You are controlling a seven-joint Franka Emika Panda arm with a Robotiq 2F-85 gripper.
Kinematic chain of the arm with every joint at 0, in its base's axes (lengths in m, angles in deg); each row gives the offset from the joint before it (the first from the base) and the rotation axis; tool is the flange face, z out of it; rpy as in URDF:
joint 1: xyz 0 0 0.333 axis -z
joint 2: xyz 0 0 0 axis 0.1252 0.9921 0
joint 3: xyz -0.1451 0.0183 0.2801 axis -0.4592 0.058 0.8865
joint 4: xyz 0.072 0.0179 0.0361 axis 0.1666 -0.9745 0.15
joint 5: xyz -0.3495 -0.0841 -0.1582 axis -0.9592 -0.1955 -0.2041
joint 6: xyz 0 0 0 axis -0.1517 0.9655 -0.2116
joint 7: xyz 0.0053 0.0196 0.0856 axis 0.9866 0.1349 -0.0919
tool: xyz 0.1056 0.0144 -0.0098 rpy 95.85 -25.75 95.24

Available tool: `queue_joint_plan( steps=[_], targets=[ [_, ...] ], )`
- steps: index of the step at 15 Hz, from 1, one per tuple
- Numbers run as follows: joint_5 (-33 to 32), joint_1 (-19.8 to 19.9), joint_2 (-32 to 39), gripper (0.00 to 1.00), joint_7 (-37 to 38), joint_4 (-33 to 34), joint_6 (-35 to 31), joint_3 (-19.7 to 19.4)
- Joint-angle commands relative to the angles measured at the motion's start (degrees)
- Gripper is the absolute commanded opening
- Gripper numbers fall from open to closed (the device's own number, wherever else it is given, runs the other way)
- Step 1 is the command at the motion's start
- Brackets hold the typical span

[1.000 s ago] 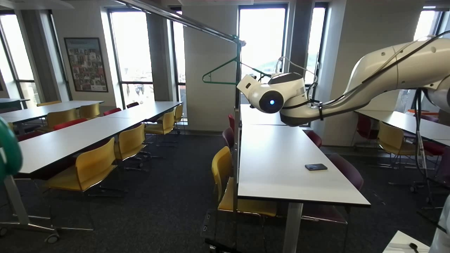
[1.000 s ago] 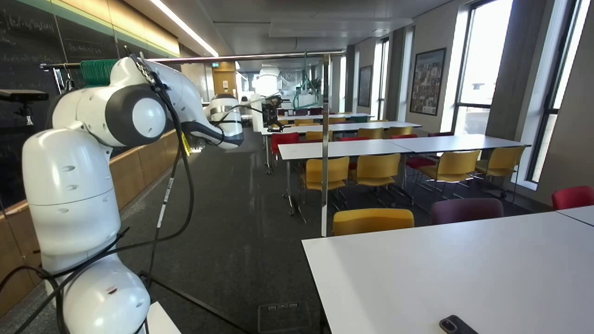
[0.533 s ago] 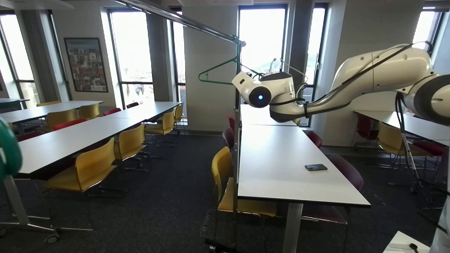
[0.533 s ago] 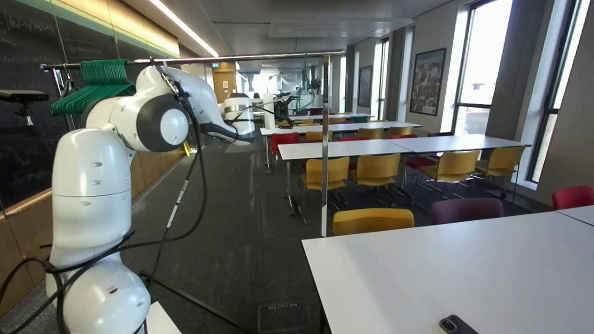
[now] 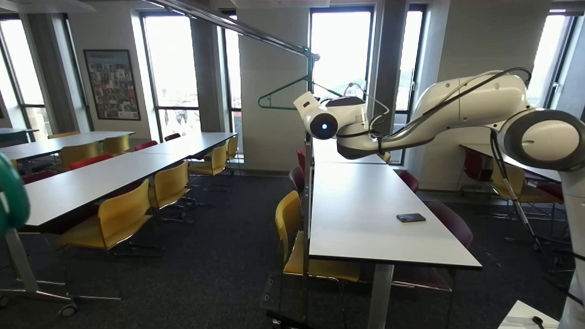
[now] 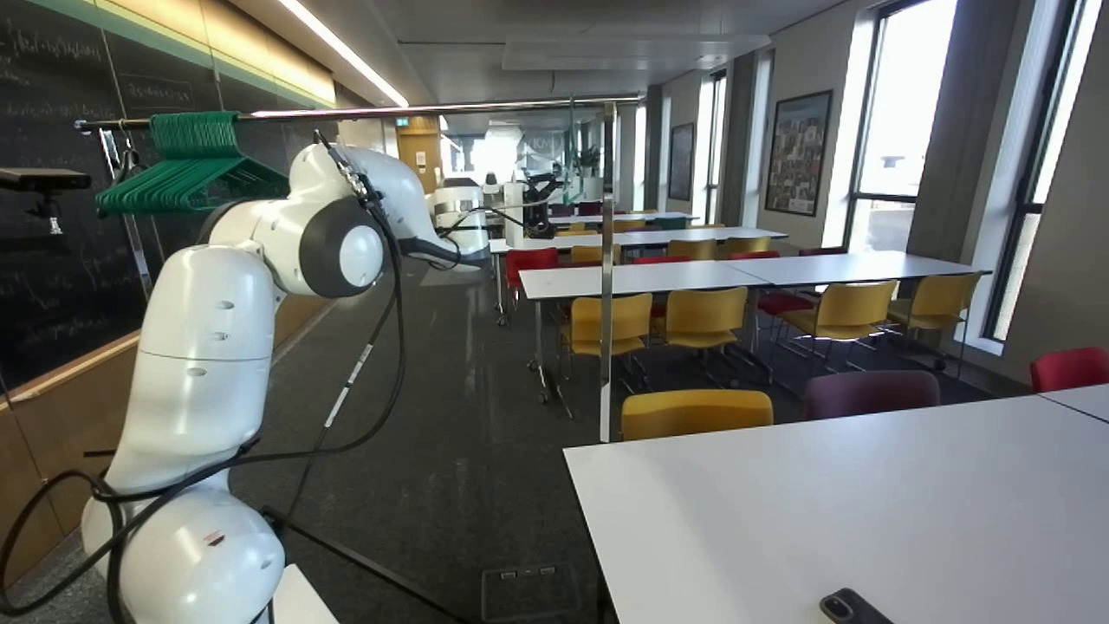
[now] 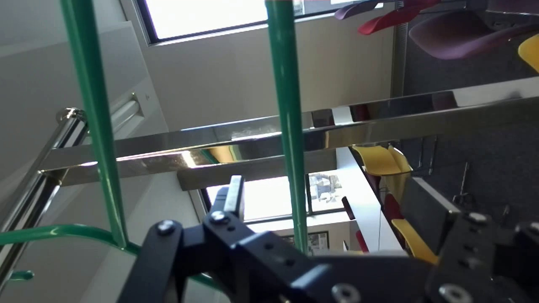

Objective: Remove one hanger from the rail and put it on the table.

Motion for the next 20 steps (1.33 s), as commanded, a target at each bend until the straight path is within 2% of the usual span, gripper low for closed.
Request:
queue_joint_plan(
  steps=[1, 5, 6, 7, 9, 10, 11, 18, 20],
  targets=[
    [-1.08, -2.10, 3.62, 1.00, 1.40, 5.89, 0.14, -1.73],
    [-1.00, -3.04, 5.91, 1.00, 1.09, 9.28, -0.12, -2.65],
    [-0.82, -3.14, 6.35, 0.94, 0.94, 9.89, -0.21, -2.79],
    [-0.78, -3.32, 6.70, 0.74, 0.93, 10.44, -0.20, -2.97],
    [-0.75, -3.67, 7.38, 0.68, 0.89, 11.47, -0.28, -3.34],
    [-0.74, -3.78, 7.55, 0.62, 0.89, 11.75, -0.29, -3.46],
    [-1.35, -2.93, 7.72, 0.53, 1.15, 11.81, -0.06, -2.32],
    [-1.00, -2.83, 8.16, 0.01, 1.08, 12.58, -0.17, -2.36],
    [-0.99, -2.83, 8.06, 0.00, 1.19, 12.84, -0.30, -2.34]
  ],
)
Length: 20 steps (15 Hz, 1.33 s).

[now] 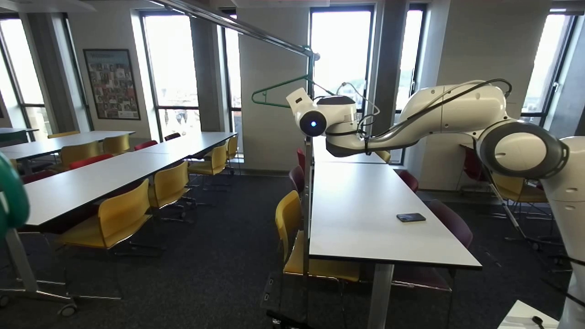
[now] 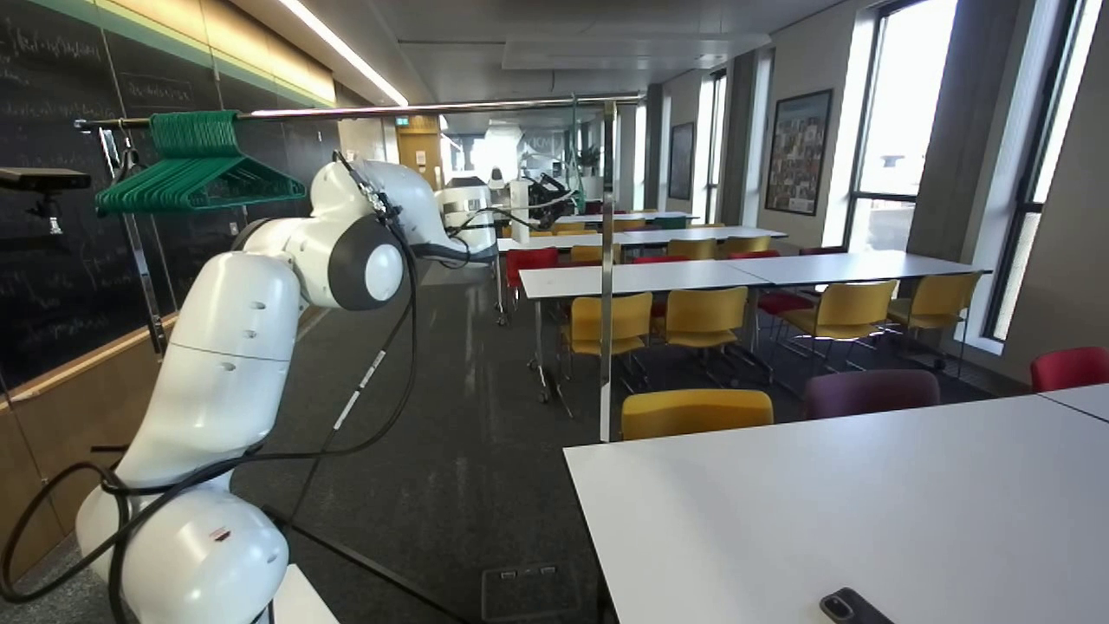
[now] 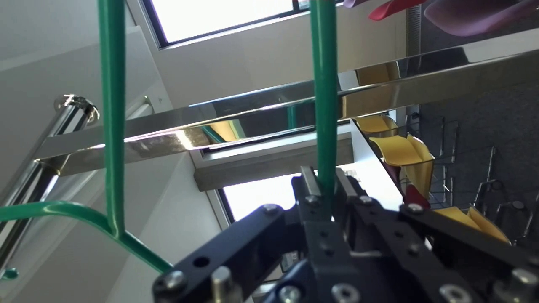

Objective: Remove one hanger from the rail and put it on the table.

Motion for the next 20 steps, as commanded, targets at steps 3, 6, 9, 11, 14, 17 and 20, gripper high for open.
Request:
queue_joint_plan(
  steps=[3, 6, 9, 11, 14, 17, 20],
  targets=[
    [-0.90, -0.22, 0.61, 0.03, 0.85, 1.70, -0.35, -0.21],
    [-0.52, -0.35, -0.54, 0.03, 0.67, 1.12, -0.17, 0.02],
    [-0.83, -0.54, -2.50, 0.03, 1.24, 0.21, -0.52, 0.41],
    [-0.88, -0.68, -4.05, 0.03, 1.58, -0.76, -0.59, 0.66],
    [0.10, -0.56, -6.85, 0.03, 1.67, -3.25, -0.63, 0.85],
    [0.19, -0.31, -9.76, 0.03, 1.64, -6.53, -0.74, 0.79],
    [0.79, 0.08, -13.39, 0.03, 1.64, -11.96, -1.07, 0.78]
  ],
)
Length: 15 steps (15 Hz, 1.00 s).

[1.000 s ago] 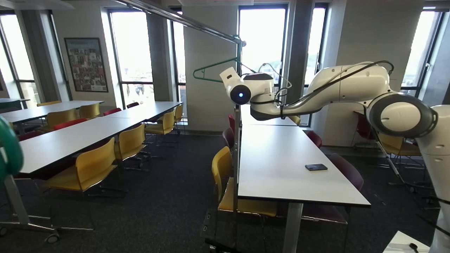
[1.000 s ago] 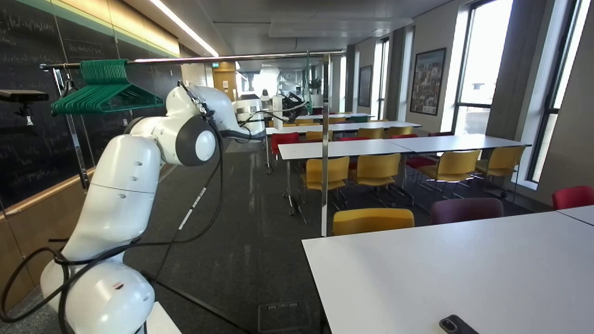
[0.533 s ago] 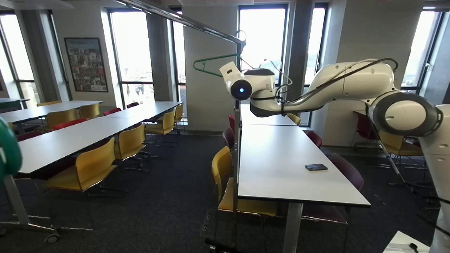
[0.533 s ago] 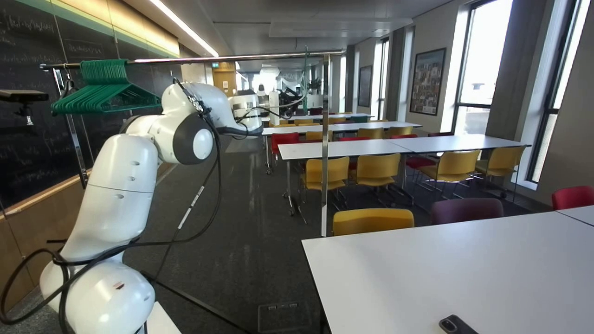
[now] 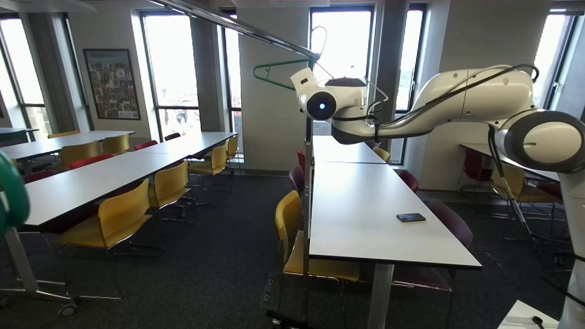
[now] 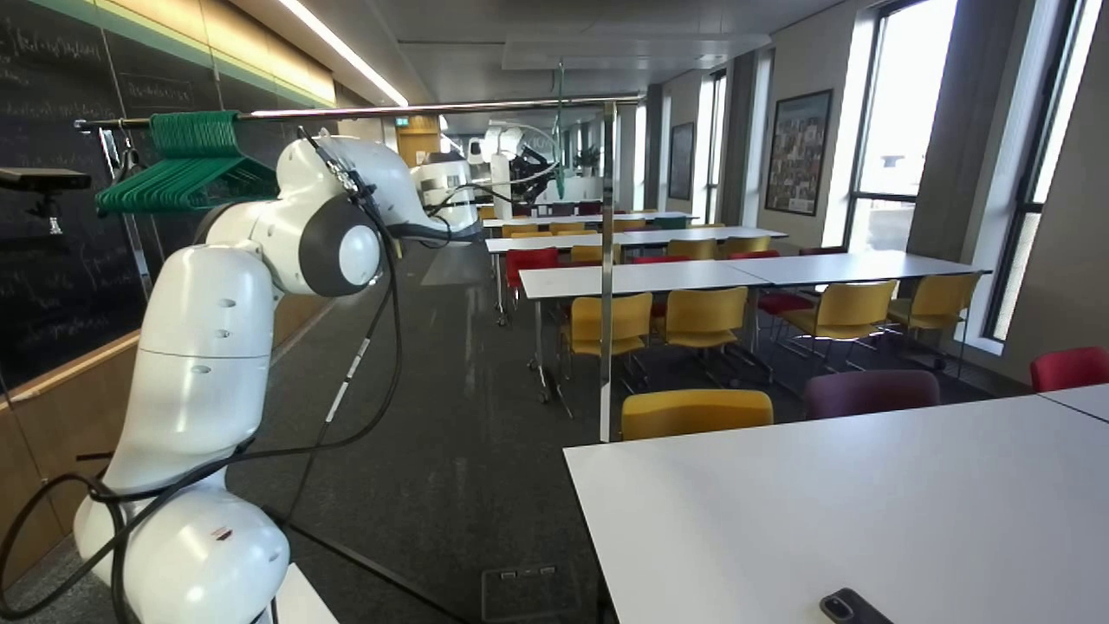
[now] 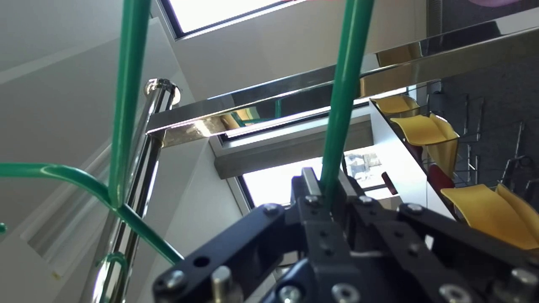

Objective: Remove one hanger from the rail and put it on the table.

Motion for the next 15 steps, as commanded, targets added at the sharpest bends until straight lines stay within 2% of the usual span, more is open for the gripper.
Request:
queue_joint_plan(
  steps=[1, 8, 15],
  targets=[
    [0.92, 1.05, -7.76, 0.03, 1.18, -10.48, -1.14, -0.05],
    [4.45, 1.77, -18.21, 0.03, 5.08, -26.58, -1.55, -0.33],
    [9.50, 2.51, -25.57, 0.03, 7.82, -38.75, -1.37, -0.93]
  ],
)
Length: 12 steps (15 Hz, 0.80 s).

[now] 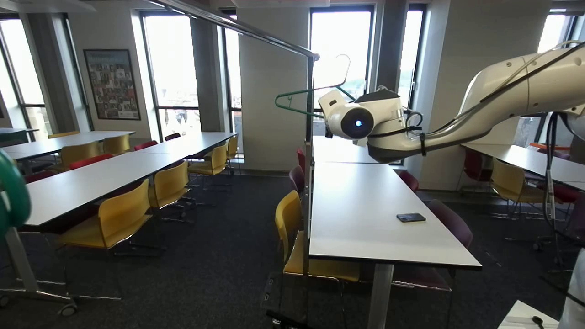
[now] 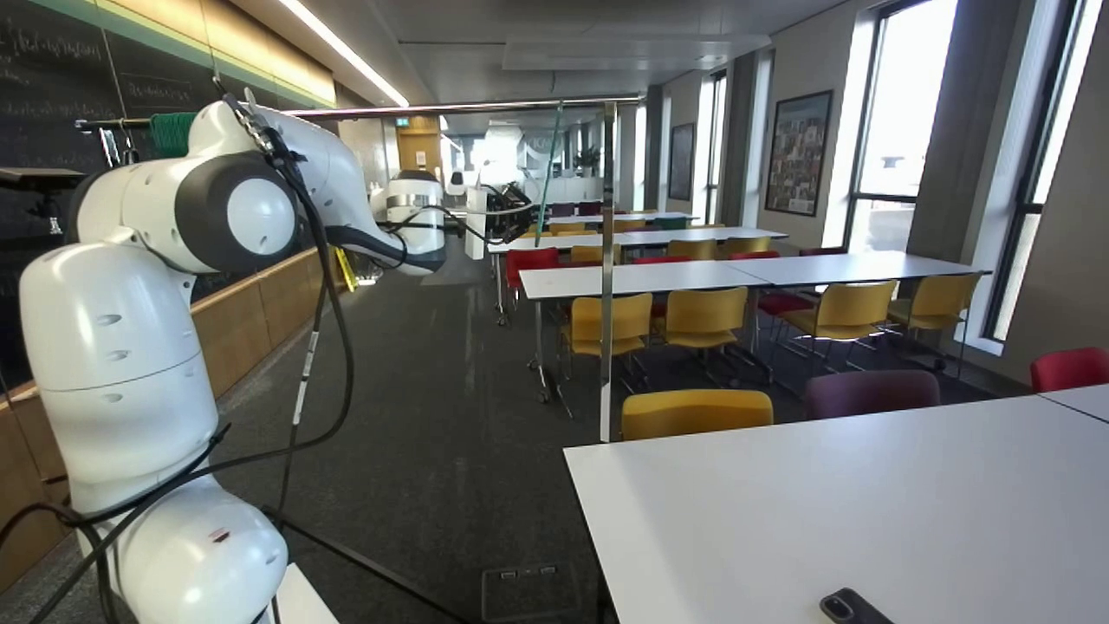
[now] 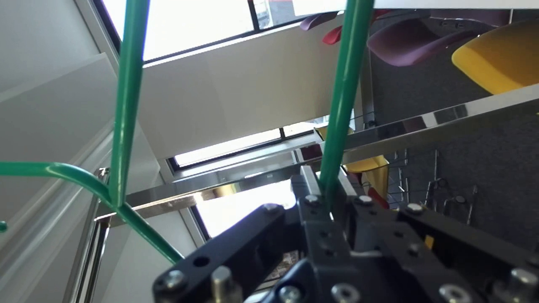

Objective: Remove one hanger from the rail and put it on the table.

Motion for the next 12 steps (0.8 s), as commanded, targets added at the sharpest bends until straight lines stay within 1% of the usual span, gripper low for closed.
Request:
queue_joint_plan(
  steps=[1, 3, 5, 6, 9, 12],
  targets=[
    [2.97, 1.32, -6.15, 0.03, 1.56, -8.63, -1.49, -0.58],
    [5.76, 1.82, -7.33, 0.03, 1.43, -12.21, -1.53, -1.21],
    [10.63, 2.78, -8.00, 0.03, 1.92, -15.97, -3.98, -2.52],
    [13.91, 3.36, -7.94, 0.03, 2.39, -17.29, -6.53, -3.54],
    [20.45, 6.08, -6.34, 0.03, 3.73, -19.44, -15.43, -6.92],
    [29.25, 8.94, -3.99, 0.03, 1.82, -20.14, -22.04, -9.89]
  ],
)
